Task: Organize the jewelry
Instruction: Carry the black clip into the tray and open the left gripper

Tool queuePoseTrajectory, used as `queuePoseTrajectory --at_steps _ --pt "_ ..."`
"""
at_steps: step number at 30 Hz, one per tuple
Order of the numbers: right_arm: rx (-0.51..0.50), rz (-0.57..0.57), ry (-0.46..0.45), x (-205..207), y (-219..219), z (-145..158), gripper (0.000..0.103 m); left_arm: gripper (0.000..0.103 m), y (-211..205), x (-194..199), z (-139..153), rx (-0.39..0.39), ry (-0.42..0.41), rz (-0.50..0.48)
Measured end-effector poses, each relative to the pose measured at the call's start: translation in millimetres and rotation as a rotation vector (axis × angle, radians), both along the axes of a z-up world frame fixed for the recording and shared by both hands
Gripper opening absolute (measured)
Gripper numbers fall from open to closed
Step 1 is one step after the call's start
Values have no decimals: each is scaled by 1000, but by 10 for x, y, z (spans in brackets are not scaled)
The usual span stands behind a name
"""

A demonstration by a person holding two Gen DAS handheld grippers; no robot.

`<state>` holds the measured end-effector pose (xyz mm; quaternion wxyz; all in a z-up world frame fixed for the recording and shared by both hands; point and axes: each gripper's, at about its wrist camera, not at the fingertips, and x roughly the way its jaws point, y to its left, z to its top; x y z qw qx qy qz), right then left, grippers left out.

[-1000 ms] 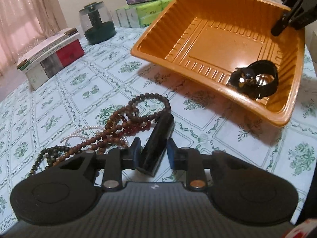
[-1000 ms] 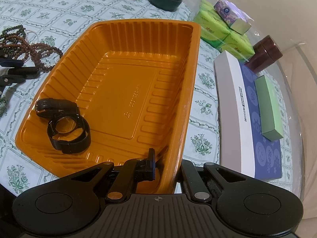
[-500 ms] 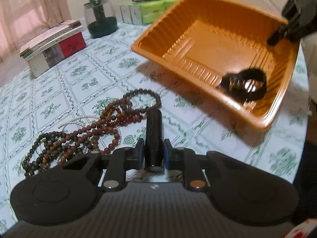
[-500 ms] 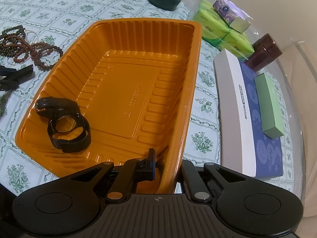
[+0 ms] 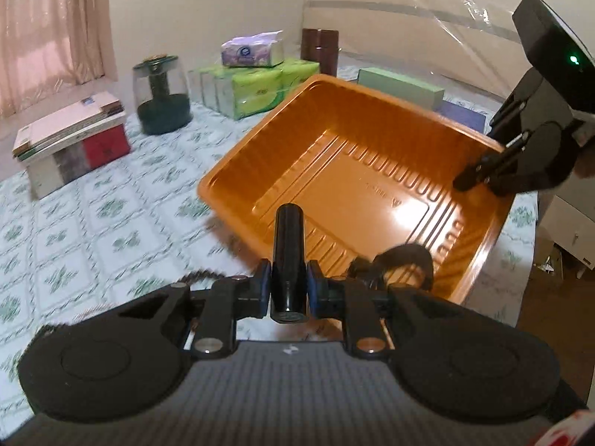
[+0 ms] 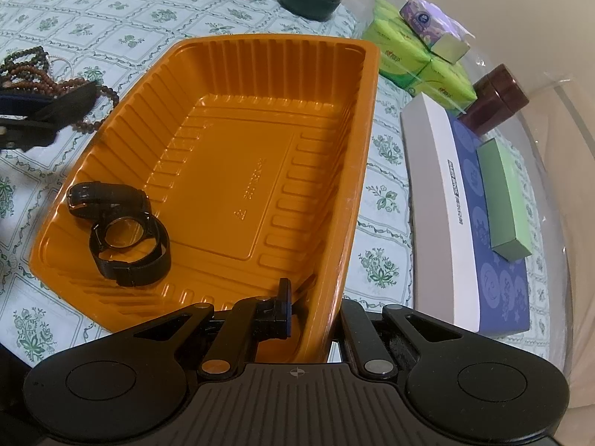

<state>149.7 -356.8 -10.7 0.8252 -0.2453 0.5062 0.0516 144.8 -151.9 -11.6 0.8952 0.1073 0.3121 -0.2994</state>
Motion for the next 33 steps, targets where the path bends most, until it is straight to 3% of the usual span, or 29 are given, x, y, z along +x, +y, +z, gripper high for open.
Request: queuePoseTrajectory --at_steps 16,25,33 --pt "9 0 0 -3 -15 -9 6 20 -278 144 -97 -50 14 -2" --pt "8 -1 -1 4 -19 -10 6 23 278 -136 -90 -45 -11 124" --pt "5 0 -1 -6 -13 -9 6 28 1036 -435 -201 35 -39 324"
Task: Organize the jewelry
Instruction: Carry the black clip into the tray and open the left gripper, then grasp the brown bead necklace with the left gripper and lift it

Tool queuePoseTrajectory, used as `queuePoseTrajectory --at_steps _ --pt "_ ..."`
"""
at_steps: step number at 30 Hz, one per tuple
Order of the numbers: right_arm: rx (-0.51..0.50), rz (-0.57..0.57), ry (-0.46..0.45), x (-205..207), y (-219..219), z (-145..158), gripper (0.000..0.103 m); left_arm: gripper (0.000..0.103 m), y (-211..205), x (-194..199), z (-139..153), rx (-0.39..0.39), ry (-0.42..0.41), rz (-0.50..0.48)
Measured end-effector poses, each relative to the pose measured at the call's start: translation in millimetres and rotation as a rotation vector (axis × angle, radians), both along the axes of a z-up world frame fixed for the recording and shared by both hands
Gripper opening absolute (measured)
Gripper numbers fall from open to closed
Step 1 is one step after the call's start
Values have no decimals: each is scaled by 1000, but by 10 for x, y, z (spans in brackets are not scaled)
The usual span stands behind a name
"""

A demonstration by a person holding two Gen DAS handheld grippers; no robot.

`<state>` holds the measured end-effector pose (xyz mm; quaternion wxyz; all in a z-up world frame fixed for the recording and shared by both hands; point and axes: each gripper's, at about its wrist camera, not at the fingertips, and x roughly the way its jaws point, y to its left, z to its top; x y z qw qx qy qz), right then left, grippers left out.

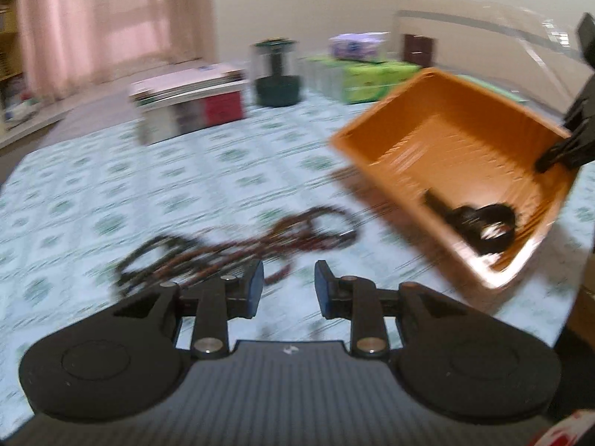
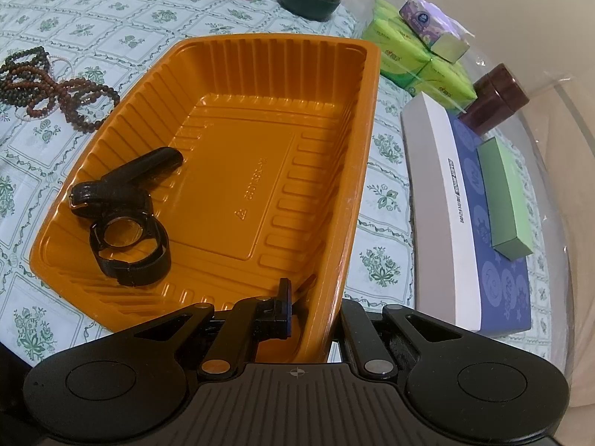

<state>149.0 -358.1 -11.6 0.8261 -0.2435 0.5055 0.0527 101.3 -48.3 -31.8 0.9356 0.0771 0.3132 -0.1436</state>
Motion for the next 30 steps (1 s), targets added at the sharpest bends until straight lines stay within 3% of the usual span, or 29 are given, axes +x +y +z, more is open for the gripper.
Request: queuePoseTrajectory --at_steps 7,13,17,24,30 --pt "-4 0 3 -8 9 0 6 30 577 -49 -154 50 25 159" --pt "-9 1 7 -15 10 -2 6 30 730 4 -229 72 26 193" --pt "-7 0 11 -12 1 -5 6 30 638 91 -220 96 9 148" --pt "-8 0 11 -13 -3 -5 6 30 194 270 -210 97 -27 -18" --pt "-7 -1 12 -14 -3 -4 6 25 -168 459 -335 129 -5 -102"
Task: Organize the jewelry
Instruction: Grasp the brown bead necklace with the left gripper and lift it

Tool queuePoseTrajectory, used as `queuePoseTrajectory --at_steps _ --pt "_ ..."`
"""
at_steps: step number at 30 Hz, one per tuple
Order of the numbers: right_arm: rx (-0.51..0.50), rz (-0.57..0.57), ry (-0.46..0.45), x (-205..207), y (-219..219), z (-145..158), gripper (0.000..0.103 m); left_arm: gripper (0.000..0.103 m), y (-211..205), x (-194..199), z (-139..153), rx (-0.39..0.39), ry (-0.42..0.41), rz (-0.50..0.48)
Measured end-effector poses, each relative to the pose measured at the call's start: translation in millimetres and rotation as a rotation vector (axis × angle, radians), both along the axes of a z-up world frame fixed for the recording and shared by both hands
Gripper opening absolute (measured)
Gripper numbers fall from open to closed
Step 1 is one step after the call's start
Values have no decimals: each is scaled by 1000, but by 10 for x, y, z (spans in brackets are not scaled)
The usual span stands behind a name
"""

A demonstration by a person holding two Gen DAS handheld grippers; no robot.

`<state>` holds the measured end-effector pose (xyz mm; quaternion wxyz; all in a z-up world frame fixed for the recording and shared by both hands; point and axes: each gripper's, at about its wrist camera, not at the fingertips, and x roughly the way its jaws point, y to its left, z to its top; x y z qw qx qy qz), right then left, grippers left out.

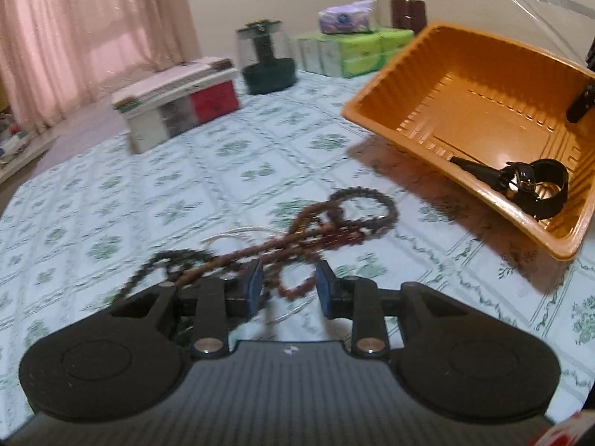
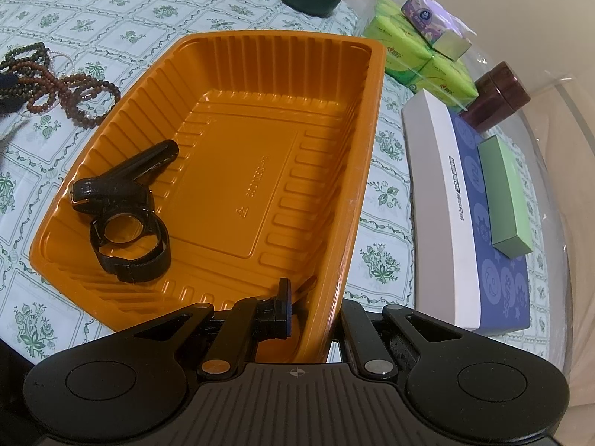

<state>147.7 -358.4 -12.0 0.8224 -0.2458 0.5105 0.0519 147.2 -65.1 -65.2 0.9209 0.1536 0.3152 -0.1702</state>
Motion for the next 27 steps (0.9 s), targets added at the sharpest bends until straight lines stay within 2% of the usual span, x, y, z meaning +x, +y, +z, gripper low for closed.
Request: queuePoseTrajectory --at_steps 7,10,11,12,14,22,27 --pt "0 0 0 2 4 0 6 18 -141 174 -152 36 43 -17" --pt "2 -2 1 2 -1 -10 6 17 -143 217 -188 30 63 -21" --pt "3 -3 2 1 -4 -13 6 15 -135 227 -187 23 68 -23" --pt "4 -3 2 0 -6 -16 6 8 -130 227 -175 16 76 -27" --pt "2 -3 1 2 -3 -18 6 8 -113 215 -138 6 83 -25" --pt "-2 -2 -1 6 11 -16 6 6 106 -145 230 -47 15 -6" --pt "-4 -2 -4 -3 21 -7 6 6 229 -456 340 -65 24 -21"
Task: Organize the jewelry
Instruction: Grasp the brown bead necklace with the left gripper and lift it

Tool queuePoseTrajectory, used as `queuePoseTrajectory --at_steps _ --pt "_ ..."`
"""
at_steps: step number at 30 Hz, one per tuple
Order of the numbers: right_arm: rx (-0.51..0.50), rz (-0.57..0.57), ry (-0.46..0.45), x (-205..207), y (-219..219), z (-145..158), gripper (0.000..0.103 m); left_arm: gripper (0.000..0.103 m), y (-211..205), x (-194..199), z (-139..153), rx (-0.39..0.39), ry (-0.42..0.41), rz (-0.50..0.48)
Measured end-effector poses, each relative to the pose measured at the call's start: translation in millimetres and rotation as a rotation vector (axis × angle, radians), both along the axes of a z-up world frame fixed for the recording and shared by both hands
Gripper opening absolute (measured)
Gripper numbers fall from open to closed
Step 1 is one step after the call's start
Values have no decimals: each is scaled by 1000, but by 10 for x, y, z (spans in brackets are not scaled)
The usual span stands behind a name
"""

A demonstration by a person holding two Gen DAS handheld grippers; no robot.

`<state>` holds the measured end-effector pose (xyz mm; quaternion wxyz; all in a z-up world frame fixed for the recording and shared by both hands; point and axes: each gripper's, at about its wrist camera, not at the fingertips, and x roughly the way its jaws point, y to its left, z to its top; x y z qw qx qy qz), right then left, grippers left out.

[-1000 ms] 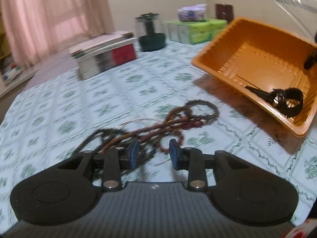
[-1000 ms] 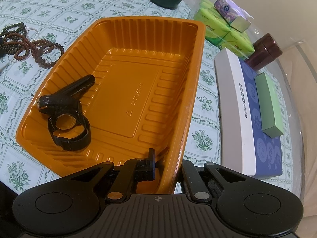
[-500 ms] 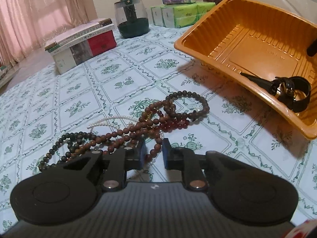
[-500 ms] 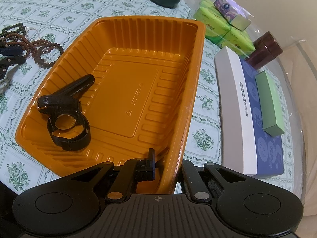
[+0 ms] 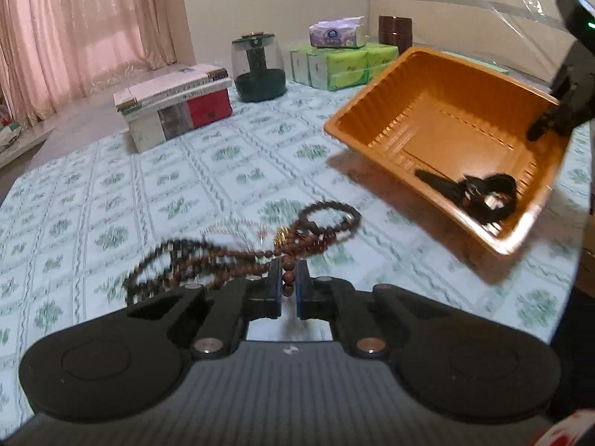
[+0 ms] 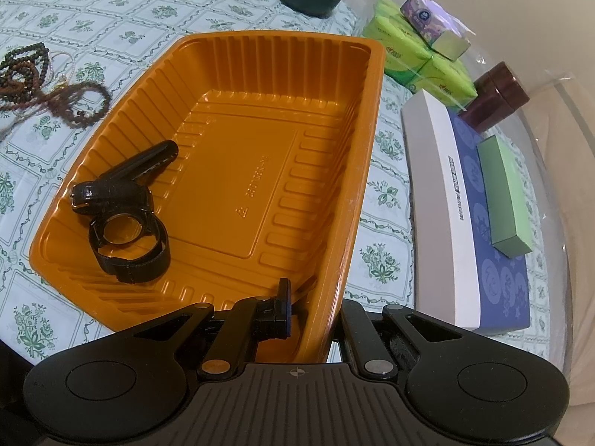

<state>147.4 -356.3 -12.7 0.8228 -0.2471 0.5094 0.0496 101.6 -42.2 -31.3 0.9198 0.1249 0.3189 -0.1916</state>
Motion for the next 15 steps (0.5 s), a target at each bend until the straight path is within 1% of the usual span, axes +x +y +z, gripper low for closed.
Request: queuePoseTrajectory --at_steps 3,5,7,8,10,12,14,15 --pt "0 -1 -2 -5 3 3 6 6 25 -128 -68 -2 32 9" --pt "0 0 -1 -3 1 4 6 6 32 -169 -176 -5 70 19" --pt "0 0 -1 -2 -2 6 6 7 35 -169 -287 -4 99 37" --pt "0 0 -1 -3 -1 5 6 10 34 -154 -332 -1 106 49" --pt "0 0 -1 -4 -1 6 6 11 29 -134 -395 0 111 70" --pt "-1 0 -1 -6 -2 6 6 20 23 -123 -426 6 98 94" --pt "0 0 -1 -2 -4 7 6 26 13 -79 -436 0 93 110" --pt "0 -1 0 -1 -4 7 6 26 5 -52 -438 -1 92 113"
